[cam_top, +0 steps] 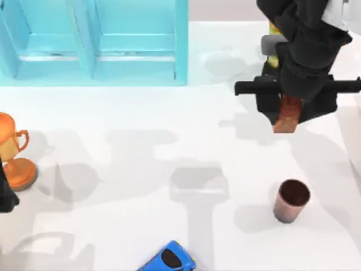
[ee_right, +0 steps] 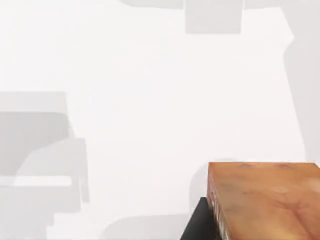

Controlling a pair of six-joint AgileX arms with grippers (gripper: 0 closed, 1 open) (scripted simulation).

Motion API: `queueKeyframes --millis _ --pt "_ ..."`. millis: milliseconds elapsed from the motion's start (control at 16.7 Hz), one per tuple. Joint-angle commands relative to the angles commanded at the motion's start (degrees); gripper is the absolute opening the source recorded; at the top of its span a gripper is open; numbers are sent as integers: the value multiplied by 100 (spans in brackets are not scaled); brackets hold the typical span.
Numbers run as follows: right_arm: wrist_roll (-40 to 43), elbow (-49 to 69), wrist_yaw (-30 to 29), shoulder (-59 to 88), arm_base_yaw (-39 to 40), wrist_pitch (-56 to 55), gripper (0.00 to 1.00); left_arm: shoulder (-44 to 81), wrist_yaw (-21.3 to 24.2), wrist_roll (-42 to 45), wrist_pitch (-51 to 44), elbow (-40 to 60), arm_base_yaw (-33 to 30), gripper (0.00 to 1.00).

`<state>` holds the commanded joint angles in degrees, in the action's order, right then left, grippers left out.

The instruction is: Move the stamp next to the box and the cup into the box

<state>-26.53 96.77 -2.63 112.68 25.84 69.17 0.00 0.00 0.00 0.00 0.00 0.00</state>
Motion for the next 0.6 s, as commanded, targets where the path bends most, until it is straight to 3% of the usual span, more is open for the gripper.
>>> queueKeyframes --millis 300,600 --pt "1373 -1067 92 -898 -1383 -157 0 0 0 0 0 0 0 100" --pt "1544 -1220 147 -1063 -1530 -228 0 0 0 0 0 0 0 100"
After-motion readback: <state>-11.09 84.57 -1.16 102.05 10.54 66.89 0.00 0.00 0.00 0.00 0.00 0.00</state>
